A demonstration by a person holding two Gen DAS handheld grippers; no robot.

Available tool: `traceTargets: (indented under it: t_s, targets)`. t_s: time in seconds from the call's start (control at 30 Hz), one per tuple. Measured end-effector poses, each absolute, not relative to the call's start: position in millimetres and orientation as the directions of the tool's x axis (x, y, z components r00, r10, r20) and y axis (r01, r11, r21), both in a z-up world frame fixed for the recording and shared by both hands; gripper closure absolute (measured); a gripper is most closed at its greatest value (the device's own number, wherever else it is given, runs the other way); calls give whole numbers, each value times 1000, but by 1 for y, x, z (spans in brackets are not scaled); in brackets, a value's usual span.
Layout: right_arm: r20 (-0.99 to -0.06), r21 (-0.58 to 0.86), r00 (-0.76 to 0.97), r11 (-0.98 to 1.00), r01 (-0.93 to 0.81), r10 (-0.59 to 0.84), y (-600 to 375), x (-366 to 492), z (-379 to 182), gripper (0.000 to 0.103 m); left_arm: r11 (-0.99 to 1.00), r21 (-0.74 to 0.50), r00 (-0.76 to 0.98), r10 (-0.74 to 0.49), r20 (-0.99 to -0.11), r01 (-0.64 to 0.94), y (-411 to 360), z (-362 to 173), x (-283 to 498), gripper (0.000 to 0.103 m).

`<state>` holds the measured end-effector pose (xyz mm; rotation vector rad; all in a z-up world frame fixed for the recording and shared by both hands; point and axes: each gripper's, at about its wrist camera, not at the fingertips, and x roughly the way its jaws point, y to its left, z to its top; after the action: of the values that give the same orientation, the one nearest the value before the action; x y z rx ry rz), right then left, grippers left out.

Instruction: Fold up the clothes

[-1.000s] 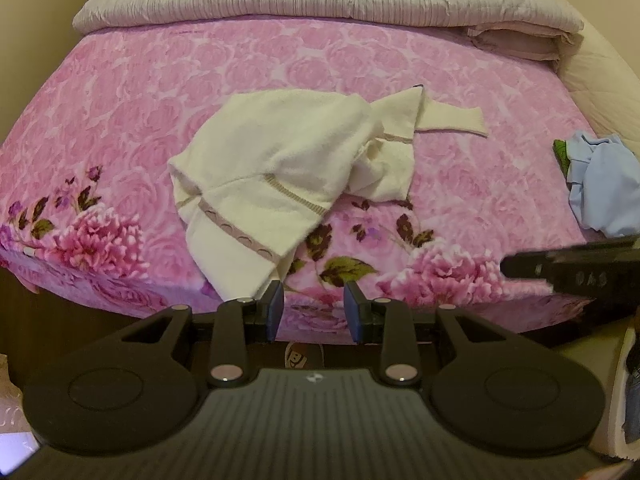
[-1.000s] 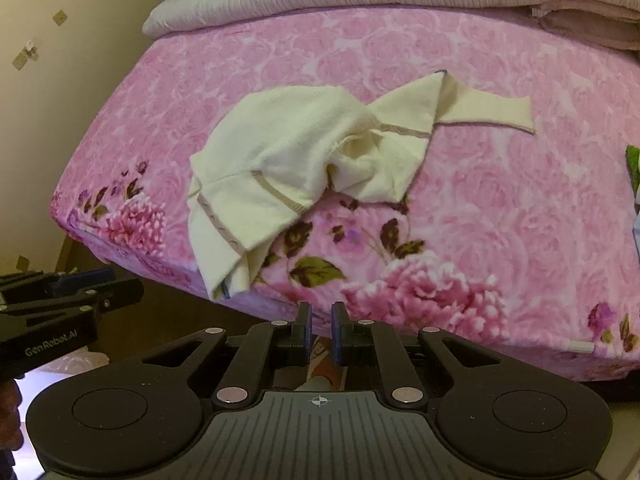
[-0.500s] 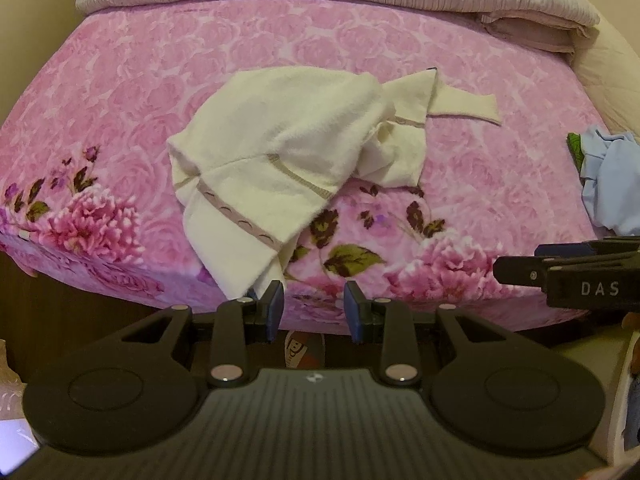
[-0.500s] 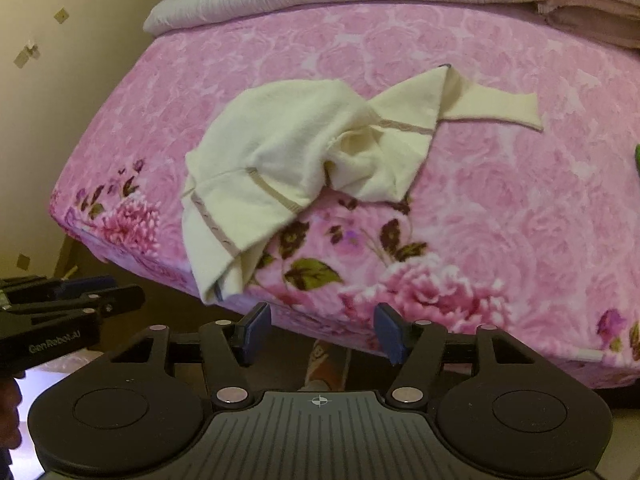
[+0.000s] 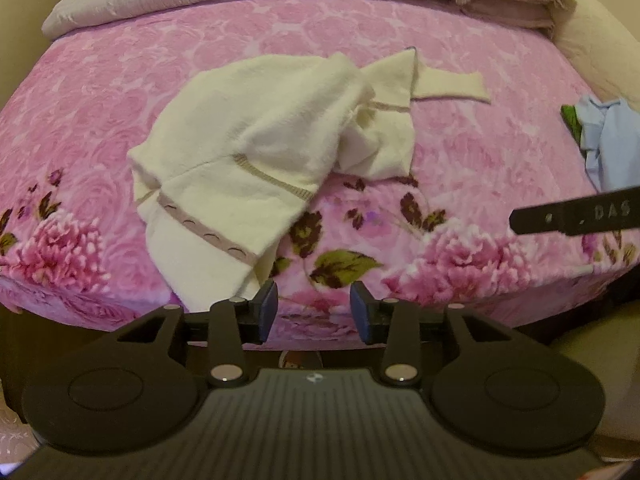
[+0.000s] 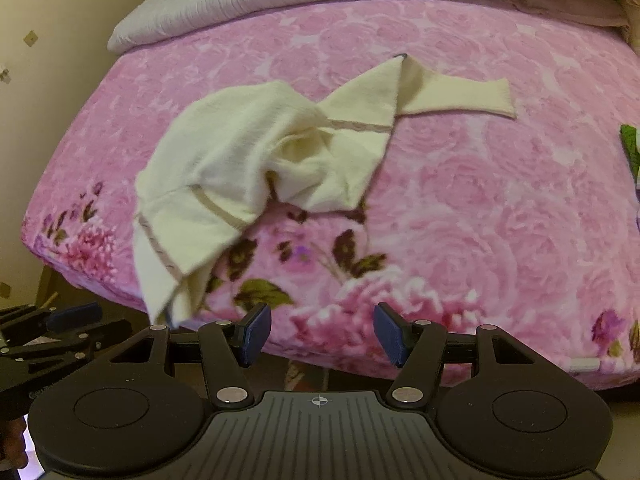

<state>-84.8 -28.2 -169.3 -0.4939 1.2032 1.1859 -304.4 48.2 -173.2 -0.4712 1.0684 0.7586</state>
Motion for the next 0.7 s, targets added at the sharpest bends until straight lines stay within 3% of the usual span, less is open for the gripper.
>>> traceTargets:
  t_s: [0.7]
  targets:
    - [-904, 196, -25, 361, -912, 427, 46, -82, -235, 42, 820, 235, 221, 396, -891, -522, 110, -280, -277, 67]
